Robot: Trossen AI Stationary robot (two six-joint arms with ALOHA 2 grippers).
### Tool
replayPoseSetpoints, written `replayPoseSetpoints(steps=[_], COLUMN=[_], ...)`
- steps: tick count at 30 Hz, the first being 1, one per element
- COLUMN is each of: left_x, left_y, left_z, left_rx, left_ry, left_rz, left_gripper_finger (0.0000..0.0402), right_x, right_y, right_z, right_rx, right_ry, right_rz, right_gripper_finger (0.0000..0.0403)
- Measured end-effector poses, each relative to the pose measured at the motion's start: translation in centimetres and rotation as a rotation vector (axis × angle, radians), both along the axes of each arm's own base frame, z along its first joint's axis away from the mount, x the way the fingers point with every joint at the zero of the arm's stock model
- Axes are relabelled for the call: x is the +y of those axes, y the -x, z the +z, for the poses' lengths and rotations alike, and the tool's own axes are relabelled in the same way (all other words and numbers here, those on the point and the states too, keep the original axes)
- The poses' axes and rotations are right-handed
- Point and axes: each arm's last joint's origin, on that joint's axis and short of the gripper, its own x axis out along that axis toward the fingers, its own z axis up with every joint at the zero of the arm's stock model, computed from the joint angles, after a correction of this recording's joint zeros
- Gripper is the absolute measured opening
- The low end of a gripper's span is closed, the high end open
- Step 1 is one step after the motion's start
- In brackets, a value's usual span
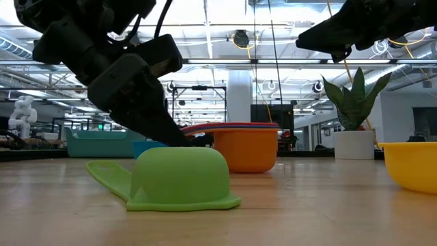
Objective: Nest measuring cups in basket
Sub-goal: Stack the red measuring cup on top of the light blue measuring cup, then stack the light blue measuring cup on top of the red measuring cup
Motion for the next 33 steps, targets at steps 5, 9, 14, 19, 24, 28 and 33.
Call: replayPoseSetpoints(steps=[5,9,14,19,24,28,33], left_x=[-0.3,-0.3,-0.2,0.1,0.1,-0.2,-0.8], left_y=[0.1,0.1,0.2,1.1,2.3,3.1,4.2], left_z=[0.0,0.0,0.3,1.9,3.9,5.3,6.4], left_rx=[-0.005,-0.006,-0.003,0.015,0.013,-0.019,-0.031], left_ry=[0.006,0.015,0.013,-0.009,-0.048,-0.054,-0.076], left_rz=[0.014,0.024,0.024,0.036,0.056,0.056,0.055], left_gripper_finger=[0.0201,0.0253,0.0298,0.0325,0.0332,0.0333,0.0333], right_x=[0.0,0.0,0.2,0.9,1.7,2.6,4.4], right_y=[0.0,0.0,-0.1,-0.1,-0.3,-0.1,0.8], right_z=[0.0,0.1,0.3,0.6,1.9,2.9,2.9], right_rx=[-0.001,-0.017,-0.029,0.027,0.103,0.187,0.288], right_ry=[-0.005,-0.013,-0.038,-0.060,-0.102,-0.184,-0.282], right_rz=[-0.001,0.001,0.053,0.117,0.125,0.131,0.164], right_gripper_finger=[0.0077,0.0077,0.0077,0.0077,0.0077,0.0077,0.0077])
